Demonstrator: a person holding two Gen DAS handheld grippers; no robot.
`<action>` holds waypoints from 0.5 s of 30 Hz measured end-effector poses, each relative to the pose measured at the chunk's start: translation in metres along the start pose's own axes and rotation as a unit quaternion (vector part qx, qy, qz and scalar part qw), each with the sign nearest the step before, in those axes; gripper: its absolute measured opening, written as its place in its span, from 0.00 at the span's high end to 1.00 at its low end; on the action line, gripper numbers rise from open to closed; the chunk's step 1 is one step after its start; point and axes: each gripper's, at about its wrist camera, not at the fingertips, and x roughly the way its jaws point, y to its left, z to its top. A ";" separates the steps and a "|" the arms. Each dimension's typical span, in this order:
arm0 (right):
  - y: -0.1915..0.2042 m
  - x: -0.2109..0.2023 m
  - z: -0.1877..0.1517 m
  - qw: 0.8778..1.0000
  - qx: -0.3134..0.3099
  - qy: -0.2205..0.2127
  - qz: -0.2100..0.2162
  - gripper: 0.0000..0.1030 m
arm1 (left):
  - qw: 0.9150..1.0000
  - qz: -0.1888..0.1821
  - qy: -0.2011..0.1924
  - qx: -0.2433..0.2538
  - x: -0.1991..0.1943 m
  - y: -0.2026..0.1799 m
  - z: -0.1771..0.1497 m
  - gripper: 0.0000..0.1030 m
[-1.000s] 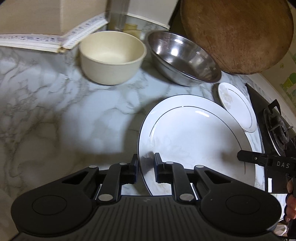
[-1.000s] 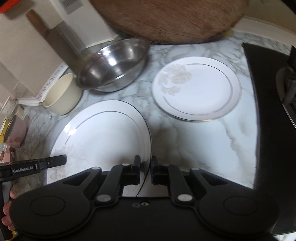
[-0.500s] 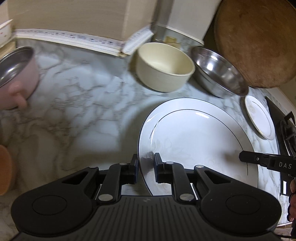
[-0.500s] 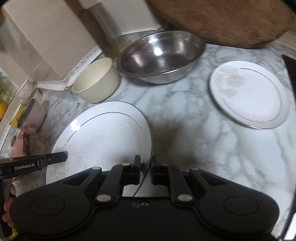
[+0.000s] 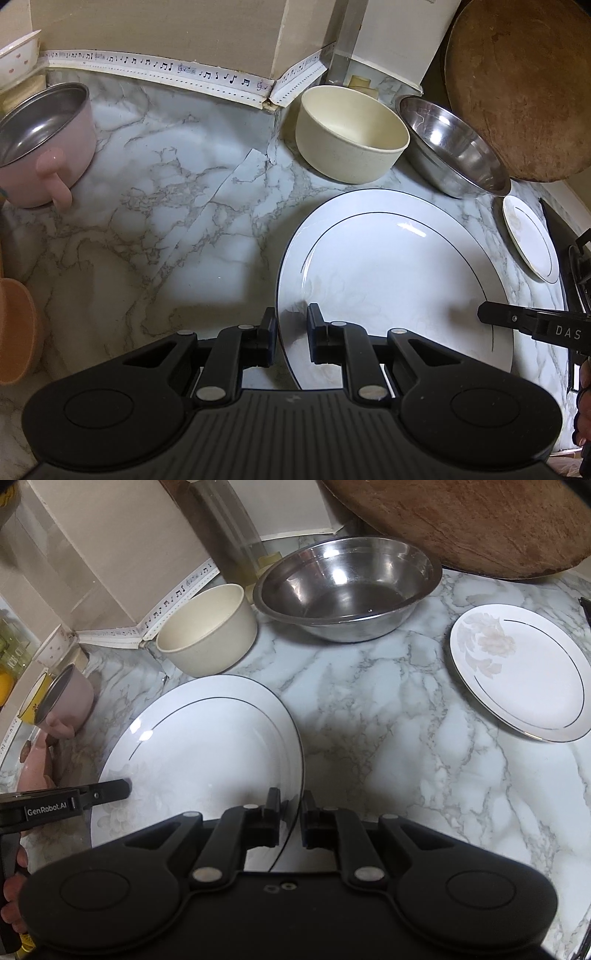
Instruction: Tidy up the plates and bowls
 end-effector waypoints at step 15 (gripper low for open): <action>0.003 -0.010 0.000 0.999 -0.007 -0.018 -0.029 0.79 | 1.000 0.009 -0.008 0.002 -0.007 0.000 -0.002 0.85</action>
